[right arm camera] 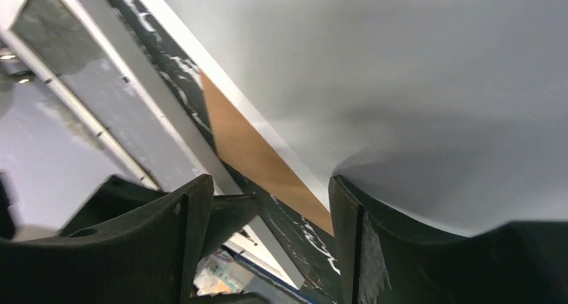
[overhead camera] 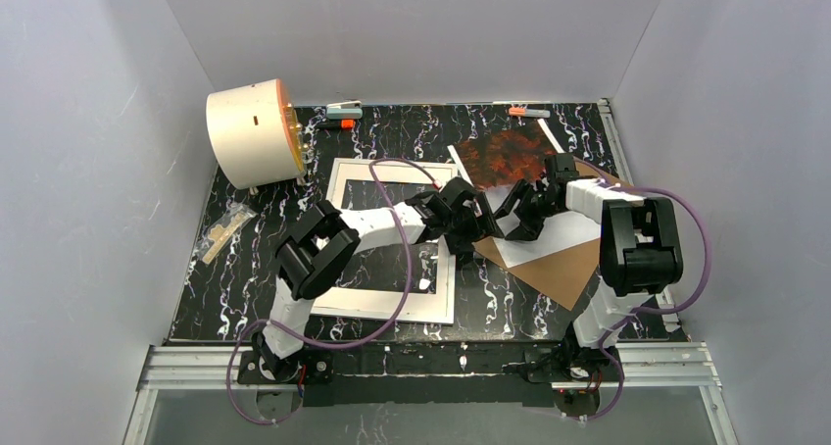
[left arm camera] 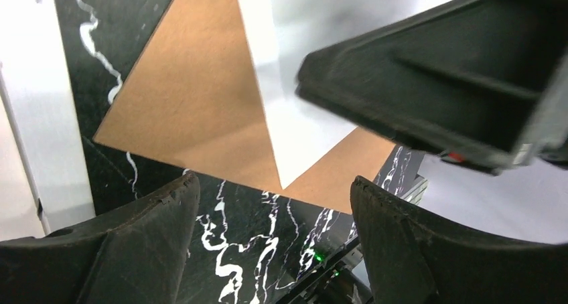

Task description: Put the photo into the frame

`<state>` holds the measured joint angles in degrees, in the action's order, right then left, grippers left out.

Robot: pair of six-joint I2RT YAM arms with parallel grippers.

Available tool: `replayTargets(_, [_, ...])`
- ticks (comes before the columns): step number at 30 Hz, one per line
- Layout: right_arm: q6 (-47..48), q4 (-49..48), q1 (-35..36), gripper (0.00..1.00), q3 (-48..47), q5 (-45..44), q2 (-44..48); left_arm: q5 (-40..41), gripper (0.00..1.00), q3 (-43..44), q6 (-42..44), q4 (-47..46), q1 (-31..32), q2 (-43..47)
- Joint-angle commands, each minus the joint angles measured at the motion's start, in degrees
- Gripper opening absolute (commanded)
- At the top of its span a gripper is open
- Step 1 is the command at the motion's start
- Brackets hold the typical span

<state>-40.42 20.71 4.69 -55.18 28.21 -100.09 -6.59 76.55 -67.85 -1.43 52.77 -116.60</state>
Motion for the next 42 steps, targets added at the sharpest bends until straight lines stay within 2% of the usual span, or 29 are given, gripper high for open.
replayTargets(1, [3.5, 11.7, 0.5, 0.73, -4.3, -13.8, 2.2, 1.6, 0.81, 6.5, 6.8, 5.0, -2.1, 1.0])
replayTargets(10, [4.9, 13.4, 0.3, 0.74, -16.9, -23.1, -6.5, 2.5, 0.8, 16.9, 11.4, 8.4, -6.8, -7.4])
replayTargets(13, [5.0, 14.4, 0.2, 0.75, -20.4, -26.1, -9.5, 5.5, 0.79, 20.9, 13.4, 11.1, -6.9, -10.8])
replayTargets(17, [5.6, 15.9, 0.3, 0.77, -24.5, -27.9, -13.2, 9.5, 0.79, 23.9, 13.6, 14.3, -6.9, -13.7])
replayTargets(22, [6.9, 17.2, 0.3, 0.8, -27.0, -30.2, -16.8, 7.5, 0.79, 25.9, 11.4, 16.2, -6.9, -16.6])
replayTargets(34, [7.6, 17.9, 0.4, 0.8, -23.0, -17.6, -22.6, -3.5, 0.79, 28.7, 0.5, 16.6, -7.1, -22.8])
replayTargets(38, [8.2, 18.4, 0.5, 0.8, -22.9, -14.4, -24.8, -5.2, 0.79, 27.8, -0.3, 12.1, -7.1, -23.5])
replayTargets(42, [8.5, 18.4, 0.7, 0.79, -22.7, -12.4, -26.2, -7.0, 0.78, 24.2, -1.5, 3.5, -7.7, -23.1])
